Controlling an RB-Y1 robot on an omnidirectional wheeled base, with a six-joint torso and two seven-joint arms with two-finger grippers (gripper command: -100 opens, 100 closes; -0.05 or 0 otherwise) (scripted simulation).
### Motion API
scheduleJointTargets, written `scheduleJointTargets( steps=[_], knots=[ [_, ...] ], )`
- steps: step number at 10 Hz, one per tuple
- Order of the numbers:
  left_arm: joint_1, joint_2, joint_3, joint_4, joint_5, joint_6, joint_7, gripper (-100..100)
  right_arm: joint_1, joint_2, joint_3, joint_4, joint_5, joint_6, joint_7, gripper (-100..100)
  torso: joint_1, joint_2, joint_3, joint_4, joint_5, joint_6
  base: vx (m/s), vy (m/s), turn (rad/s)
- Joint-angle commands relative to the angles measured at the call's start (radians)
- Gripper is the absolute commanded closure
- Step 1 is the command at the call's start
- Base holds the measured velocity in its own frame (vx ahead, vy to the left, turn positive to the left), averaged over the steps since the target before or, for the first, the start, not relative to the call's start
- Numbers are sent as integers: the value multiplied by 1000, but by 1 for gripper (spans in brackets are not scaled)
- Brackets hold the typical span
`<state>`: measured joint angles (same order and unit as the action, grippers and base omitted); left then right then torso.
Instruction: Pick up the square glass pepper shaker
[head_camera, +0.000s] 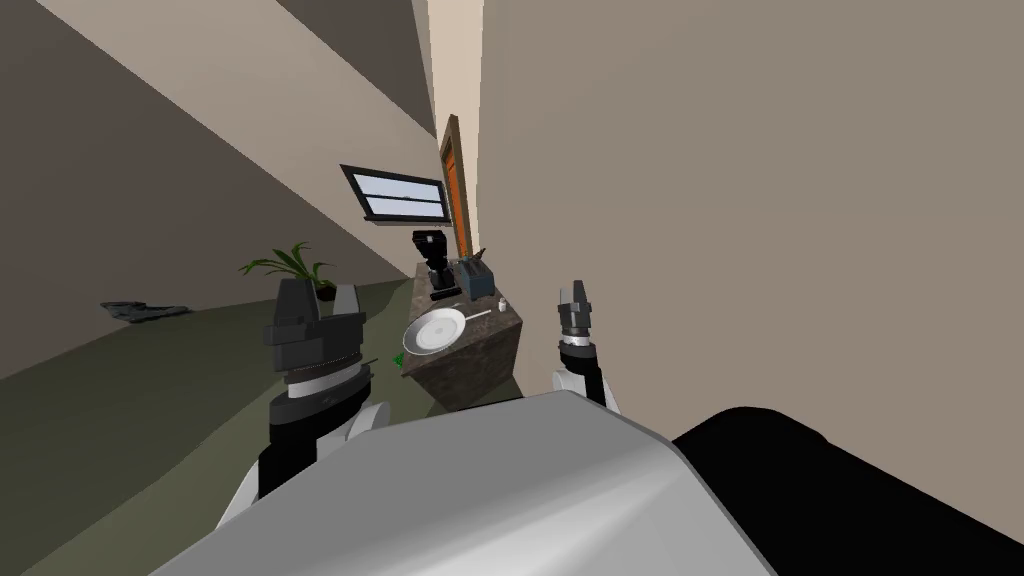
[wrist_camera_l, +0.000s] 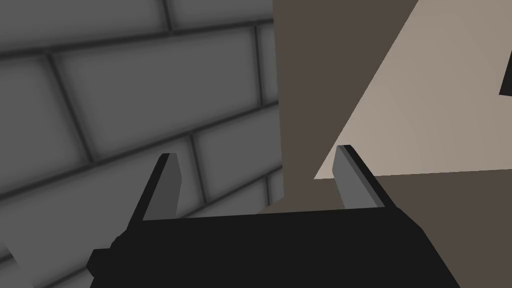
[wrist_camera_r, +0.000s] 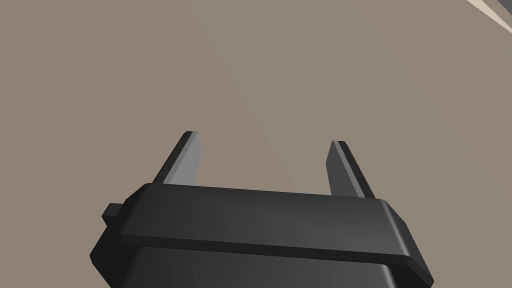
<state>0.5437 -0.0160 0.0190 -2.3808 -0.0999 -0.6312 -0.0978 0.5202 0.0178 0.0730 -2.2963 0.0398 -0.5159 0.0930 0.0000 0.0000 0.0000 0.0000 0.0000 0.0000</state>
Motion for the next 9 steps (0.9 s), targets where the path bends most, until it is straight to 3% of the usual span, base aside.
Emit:
scheduleJointTargets(
  steps=[1,9],
  knots=[
    [0,0,0,0,0,0,0,0,-19,-43,5,29,7,8,2,-100,0,0,0,0,0,0,-19,73,59],
    [0,0,0,0,0,0,0,0,-152,-253,33,251,58,75,20,-100,12,1,1,0,3,0,-44,183,60]
  ],
)
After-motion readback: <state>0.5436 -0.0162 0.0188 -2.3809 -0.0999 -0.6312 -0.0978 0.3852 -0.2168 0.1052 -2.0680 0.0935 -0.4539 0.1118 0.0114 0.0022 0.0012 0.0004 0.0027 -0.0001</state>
